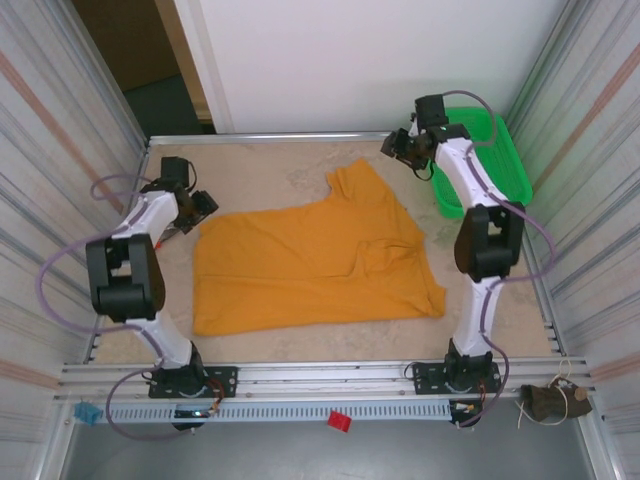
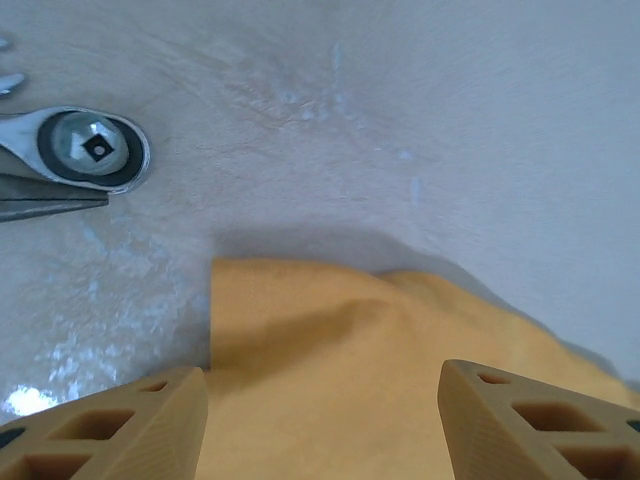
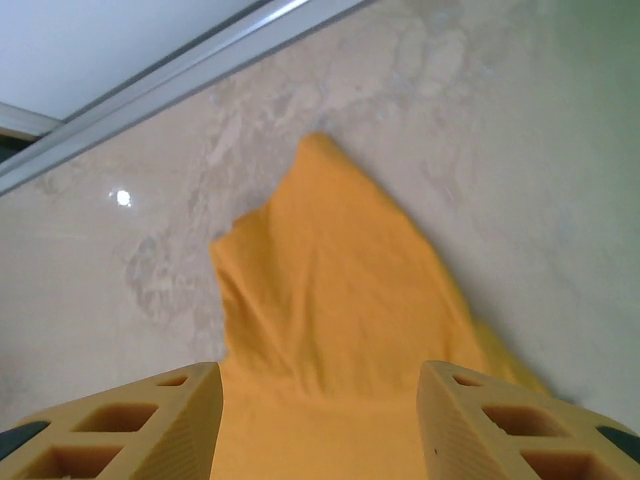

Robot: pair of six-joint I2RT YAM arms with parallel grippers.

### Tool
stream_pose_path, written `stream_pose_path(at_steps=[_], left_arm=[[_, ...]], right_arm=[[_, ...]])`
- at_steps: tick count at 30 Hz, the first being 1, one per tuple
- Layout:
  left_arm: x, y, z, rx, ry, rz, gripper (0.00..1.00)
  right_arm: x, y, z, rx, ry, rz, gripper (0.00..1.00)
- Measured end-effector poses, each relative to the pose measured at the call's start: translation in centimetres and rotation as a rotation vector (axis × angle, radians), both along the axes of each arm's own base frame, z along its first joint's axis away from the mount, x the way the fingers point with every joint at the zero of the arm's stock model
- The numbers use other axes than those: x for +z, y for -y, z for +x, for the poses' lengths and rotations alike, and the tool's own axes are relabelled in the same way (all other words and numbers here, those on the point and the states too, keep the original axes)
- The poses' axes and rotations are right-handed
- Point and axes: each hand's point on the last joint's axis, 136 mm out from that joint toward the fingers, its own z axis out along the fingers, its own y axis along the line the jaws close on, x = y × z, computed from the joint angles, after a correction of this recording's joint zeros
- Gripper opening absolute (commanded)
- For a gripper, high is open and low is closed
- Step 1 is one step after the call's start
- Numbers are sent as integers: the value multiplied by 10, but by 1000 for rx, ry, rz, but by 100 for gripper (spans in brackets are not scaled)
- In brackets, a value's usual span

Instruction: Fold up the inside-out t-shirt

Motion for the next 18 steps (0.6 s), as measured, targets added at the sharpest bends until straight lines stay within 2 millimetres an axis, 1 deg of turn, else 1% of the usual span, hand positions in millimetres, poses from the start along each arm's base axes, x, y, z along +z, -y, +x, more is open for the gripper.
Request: stream_pose_path(at_steps=[3, 6, 9, 11, 13, 14, 15, 17, 18], left_arm=[[-25, -2, 5, -16, -58, 13, 61], [-39, -6, 5, -21, -93, 22, 60], [-42, -8, 6, -20, -100, 27, 60], [-42, -9, 8, -21, -97, 28, 58], [-44, -9, 11, -24, -97, 29, 54], [-46, -9, 11, -25, -99, 28, 51], [-49, -9, 12, -26, -104, 28, 46], [-56, -9, 13, -34, -114, 30, 26], [-59, -9, 13, -36, -117, 32, 14]], right_arm=[[-21, -11, 32, 35, 5, 3, 52], [-39, -18, 55, 59, 10, -1, 51], [-56, -26, 64, 80, 0, -1, 51], [-66, -30, 65, 92, -15, -2, 51], [-75, -34, 63, 100, -32, -2, 51], [-78, -35, 63, 102, -37, -2, 51], [-81, -37, 62, 106, -42, -2, 51], [-84, -41, 62, 112, -44, -1, 51], [-86, -42, 63, 115, -44, -1, 51]])
